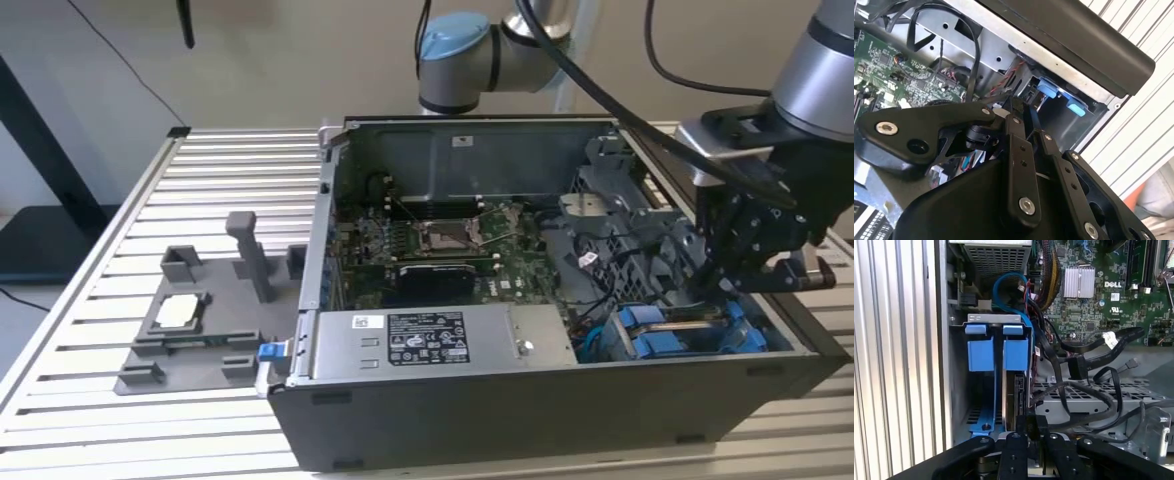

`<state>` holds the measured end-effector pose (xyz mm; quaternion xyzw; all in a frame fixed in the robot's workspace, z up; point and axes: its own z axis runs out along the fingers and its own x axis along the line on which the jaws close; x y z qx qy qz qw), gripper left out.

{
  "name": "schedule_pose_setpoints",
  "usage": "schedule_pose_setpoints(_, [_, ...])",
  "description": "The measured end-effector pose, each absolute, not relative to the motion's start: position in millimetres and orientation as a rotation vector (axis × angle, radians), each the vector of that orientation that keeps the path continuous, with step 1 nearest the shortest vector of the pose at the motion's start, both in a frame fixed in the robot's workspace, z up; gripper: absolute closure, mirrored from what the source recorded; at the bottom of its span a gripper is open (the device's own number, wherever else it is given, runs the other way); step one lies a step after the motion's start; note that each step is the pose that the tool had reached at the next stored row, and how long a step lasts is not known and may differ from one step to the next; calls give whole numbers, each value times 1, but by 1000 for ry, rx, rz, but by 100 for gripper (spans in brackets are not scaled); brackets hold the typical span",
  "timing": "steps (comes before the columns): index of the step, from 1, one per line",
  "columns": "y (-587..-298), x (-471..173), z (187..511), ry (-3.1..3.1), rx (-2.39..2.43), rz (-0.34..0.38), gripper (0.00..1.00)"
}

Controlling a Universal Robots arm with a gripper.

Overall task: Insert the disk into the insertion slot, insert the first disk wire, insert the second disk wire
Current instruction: 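Insert the first disk wire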

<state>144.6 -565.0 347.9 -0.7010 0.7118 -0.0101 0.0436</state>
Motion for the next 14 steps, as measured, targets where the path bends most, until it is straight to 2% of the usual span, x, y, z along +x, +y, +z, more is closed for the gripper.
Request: schedule_pose_setpoints(14, [-568, 146, 342, 2218, -2101, -33, 81])
